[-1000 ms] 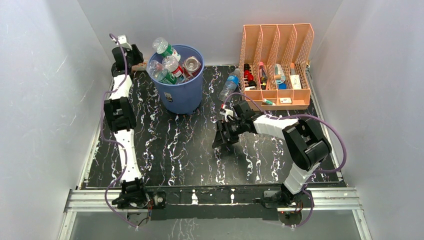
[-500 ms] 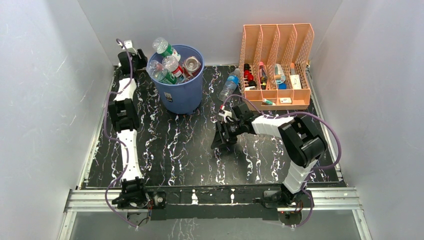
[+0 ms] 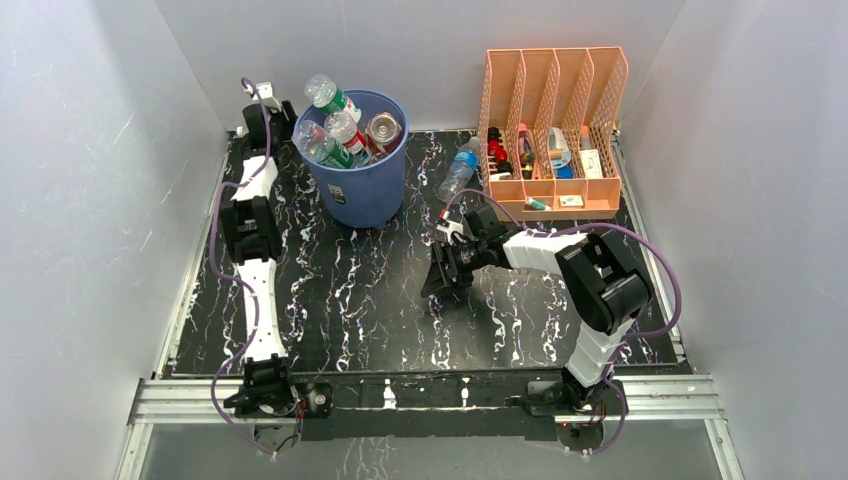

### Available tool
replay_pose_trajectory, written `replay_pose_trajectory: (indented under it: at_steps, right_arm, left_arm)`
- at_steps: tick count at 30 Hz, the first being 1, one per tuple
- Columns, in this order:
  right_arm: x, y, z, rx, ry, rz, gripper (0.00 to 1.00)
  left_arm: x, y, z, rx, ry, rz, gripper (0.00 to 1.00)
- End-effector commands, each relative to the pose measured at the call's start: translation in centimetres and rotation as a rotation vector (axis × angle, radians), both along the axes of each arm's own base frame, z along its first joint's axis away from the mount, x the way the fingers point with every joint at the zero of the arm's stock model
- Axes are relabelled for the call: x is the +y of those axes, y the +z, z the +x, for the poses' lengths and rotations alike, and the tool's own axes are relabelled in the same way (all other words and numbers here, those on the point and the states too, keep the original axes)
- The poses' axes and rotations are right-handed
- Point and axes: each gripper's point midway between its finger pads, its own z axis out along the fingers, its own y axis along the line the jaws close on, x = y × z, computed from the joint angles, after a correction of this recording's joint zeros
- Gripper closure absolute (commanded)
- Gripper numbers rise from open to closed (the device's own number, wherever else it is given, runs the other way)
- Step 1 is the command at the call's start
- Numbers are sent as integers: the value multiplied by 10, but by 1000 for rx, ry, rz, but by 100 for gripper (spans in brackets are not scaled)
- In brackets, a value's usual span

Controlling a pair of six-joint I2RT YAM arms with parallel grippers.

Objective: Put the plastic bottles in the bin
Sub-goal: Move the plastic bottle to the center of the board.

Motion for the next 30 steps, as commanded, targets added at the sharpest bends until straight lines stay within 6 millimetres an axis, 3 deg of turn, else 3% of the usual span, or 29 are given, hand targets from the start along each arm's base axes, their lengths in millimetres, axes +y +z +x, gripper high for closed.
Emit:
replay_pose_trajectory:
  at_steps: [1,6,9,12,14,18,21,24,27,30]
  right_arm:
    - [2,26,0,-44,4,64,29]
    - [0,42,-4,-71,-8,77,30]
    - [2,48,-9,-77,-6,85,30]
    - [4,53,-13,-81,-1,90,30]
    - [5,54,-15,-87,5,87,30]
    - [5,51,-16,-87,5,83,30]
    - [8,46,-13,-77,8,87,30]
    - [11,39,-11,-63,13,82,30]
    - [12,29,-11,-44,15,72,30]
    - [13,25,-10,-35,20,76,30]
  left_arm:
    - [1,1,-22,100,37,-14,44]
    - [0,-20,-63,232,103,-79,48]
    - [-5,-15,-106,266,154,-146,51]
    - [-13,1,-151,232,194,-209,51]
    - [-16,25,-160,217,186,-200,50]
    - [-20,72,-139,163,131,-171,48]
    - [-24,106,-106,86,78,-181,46]
    - [-25,115,-80,57,64,-205,45]
    - [-9,98,-55,90,121,-250,40]
    - [1,47,-49,222,171,-310,35]
